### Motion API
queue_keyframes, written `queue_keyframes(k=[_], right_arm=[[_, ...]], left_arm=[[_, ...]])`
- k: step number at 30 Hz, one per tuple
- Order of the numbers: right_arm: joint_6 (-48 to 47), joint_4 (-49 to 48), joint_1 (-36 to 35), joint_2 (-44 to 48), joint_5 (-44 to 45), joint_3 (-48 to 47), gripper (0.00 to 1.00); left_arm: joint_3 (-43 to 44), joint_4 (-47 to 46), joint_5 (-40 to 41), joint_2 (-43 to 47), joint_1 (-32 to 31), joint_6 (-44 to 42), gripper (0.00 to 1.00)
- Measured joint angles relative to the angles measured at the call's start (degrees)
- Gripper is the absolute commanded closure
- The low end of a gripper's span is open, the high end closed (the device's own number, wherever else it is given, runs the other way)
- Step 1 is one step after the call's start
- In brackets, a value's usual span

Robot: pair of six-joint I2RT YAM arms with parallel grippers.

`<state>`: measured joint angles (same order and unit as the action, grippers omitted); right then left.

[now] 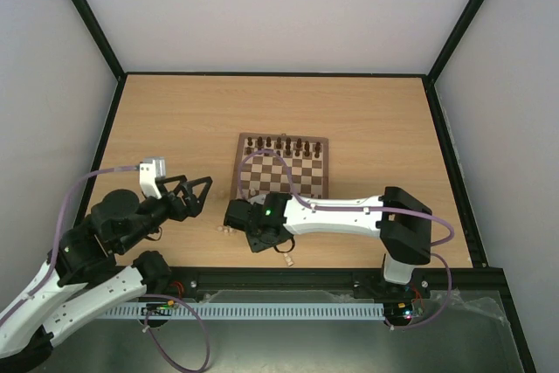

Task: Set up the chess pieces on the board
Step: Pick up the chess piece at the center of the board.

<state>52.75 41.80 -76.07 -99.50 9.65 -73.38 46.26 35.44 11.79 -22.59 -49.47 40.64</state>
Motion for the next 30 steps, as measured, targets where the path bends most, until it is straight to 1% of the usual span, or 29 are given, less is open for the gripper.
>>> queue_keyframes(k=[9,17,23,24,30], right_arm=[[-1.55,-1.66,-0.2,-5.46,-0.15,-1.88,0.6],[-2.69,-3.06,-0.26,-7.56,-0.15,-4.24,0.6],[-3.02,-3.19,-0.31,-8.09,-0.2,-4.22,0.65],[-3.13,-3.21,-0.31,-8.11,-0.2,-4.2,0.67],[-3.67,-3.91,-0.31,-8.79,-0.63,-4.04,0.71]], left_arm=[[2.62,2.23,1.44,2.45,0.0,0.09,0.01],[2.97,3.19,1.81,2.75,0.0,0.09,0.01],[2.97,3.43,1.9,2.75,0.0,0.09,0.01],[2.97,3.5,1.95,2.75,0.0,0.09,0.01],[2.97,3.54,1.95,2.75,0.0,0.11,0.01]])
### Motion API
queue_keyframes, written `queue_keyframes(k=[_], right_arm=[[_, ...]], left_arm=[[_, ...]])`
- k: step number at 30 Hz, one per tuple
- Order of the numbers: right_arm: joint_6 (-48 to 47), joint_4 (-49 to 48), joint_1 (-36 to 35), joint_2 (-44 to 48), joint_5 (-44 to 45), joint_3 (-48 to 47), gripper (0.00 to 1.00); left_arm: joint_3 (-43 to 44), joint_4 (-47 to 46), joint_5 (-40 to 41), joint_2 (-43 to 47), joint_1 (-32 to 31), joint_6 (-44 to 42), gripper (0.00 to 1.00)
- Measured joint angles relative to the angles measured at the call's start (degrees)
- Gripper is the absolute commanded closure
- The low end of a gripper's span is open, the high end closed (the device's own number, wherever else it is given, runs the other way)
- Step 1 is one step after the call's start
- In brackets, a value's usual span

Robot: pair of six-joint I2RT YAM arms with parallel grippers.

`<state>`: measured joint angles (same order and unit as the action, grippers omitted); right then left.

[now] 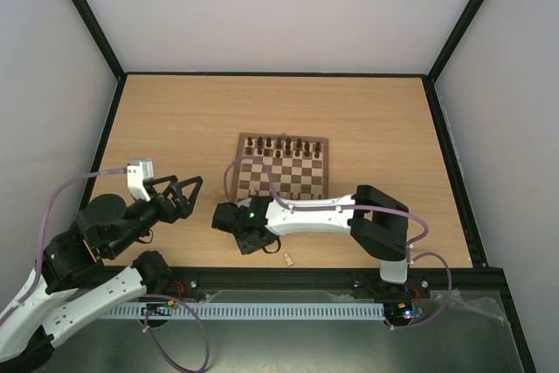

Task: Set up the chess pieces on the board
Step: Pick up the chess piece at the center of the board.

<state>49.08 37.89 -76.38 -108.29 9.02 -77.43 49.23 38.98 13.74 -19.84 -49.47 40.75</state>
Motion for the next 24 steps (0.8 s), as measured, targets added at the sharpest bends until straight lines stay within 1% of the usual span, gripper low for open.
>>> queue_keyframes(k=[4,6,16,20,24], right_arm=[[-0.39,-0.63,0.0,-0.48,-0.81,0.37,0.87],[-0.7,-0.76,0.0,-0.55,-1.16,0.63,0.89],[-1.33,0.39,0.68,0.39,0.37,0.68,0.9],[-2.78,2.19,3.61,4.02,1.7,0.0,0.9],[-5.09,3.8,7.61,6.34,3.32,-3.54,0.9]], left_arm=[[0.0,0.0,0.0,0.0,0.0,0.11,0.01],[0.0,0.0,0.02,0.0,0.0,0.22,0.01],[0.0,0.02,0.31,-0.22,0.0,0.35,0.01],[0.0,0.02,0.66,-0.55,0.0,0.35,0.01],[0.31,0.04,1.01,-1.16,0.0,0.37,0.01]])
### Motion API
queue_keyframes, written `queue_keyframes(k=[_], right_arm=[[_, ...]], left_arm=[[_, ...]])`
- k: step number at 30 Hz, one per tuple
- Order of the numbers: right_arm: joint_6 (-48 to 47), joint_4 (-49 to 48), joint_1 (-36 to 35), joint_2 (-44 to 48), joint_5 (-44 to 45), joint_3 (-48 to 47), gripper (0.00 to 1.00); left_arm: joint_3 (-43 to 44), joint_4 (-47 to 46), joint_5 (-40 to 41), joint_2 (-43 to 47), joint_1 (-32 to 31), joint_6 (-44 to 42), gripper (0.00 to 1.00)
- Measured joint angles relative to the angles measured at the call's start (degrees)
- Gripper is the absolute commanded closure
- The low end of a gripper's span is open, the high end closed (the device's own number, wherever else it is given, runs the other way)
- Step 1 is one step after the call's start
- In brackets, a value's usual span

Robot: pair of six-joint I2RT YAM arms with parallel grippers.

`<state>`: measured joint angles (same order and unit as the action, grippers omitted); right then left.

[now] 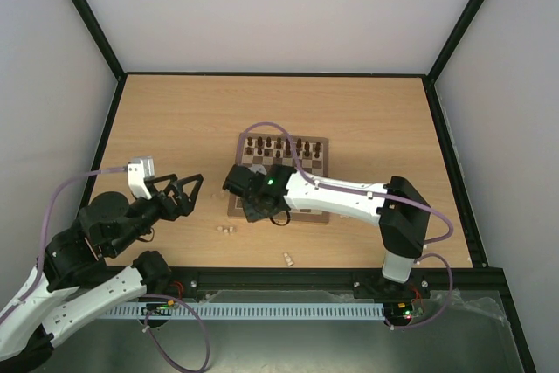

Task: Set up the chess pieces on the board
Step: Pick up the chess piece at the center of the board, then place the chess piece on the chessboard.

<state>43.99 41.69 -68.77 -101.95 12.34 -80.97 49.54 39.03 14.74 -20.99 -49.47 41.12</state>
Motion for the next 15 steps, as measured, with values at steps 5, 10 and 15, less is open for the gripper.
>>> queue_keyframes(k=[5,10,15], right_arm=[[-2.97,0.87,3.34,-0.33,0.33,-2.73,0.9],[-5.31,1.73,5.2,-3.78,0.42,-5.11,0.9],[-7.21,2.27,5.77,-7.02,0.39,-5.79,0.89]], left_arm=[[0.46,0.0,0.74,-0.07,0.0,0.02,0.01],[0.76,0.04,1.51,-0.04,0.0,0.04,0.01],[0.92,0.07,2.23,-0.04,0.0,0.09,0.01]])
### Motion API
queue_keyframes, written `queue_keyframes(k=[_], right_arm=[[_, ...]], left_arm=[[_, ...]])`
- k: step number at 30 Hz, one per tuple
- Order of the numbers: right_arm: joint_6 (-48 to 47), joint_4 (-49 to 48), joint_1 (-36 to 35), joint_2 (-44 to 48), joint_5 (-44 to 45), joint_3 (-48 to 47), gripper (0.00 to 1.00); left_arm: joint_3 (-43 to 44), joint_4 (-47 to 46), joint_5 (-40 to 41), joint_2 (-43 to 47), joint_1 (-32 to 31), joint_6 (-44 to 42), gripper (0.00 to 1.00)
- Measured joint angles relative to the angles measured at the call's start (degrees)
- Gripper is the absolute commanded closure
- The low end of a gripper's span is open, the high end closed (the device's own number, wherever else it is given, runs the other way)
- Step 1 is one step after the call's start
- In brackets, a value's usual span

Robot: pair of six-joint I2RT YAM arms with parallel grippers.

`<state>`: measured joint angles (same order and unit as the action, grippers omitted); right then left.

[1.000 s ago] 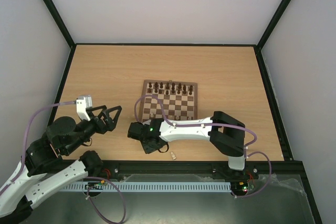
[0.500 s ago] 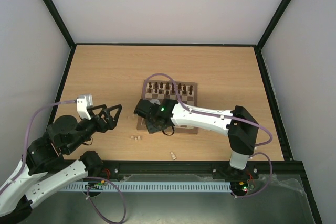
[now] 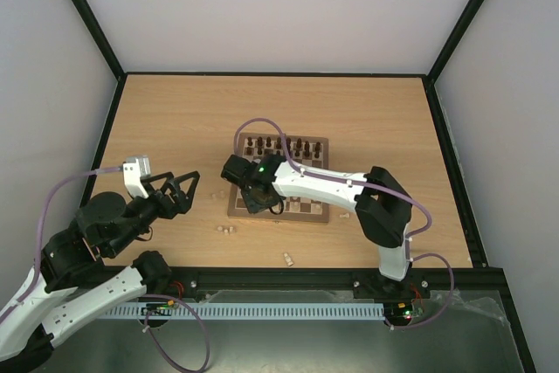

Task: Set up the chess pieces on the board
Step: Place the chess piece on the chessboard.

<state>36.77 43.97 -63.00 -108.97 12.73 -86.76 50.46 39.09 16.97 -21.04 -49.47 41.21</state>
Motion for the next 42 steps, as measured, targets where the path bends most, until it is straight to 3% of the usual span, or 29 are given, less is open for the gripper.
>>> queue_keyframes(k=[30,42], right_arm=[[-3.39,-0.35,2.1,-3.58,-1.86,-0.92,0.89],[-4.07,-0.37,2.19,-3.67,-2.45,-0.94,0.68]], left_arm=[[0.07,0.13,1.09,0.0,0.0,0.17,0.01],[0.09,0.13,1.11,-0.24,0.0,0.17,0.01]])
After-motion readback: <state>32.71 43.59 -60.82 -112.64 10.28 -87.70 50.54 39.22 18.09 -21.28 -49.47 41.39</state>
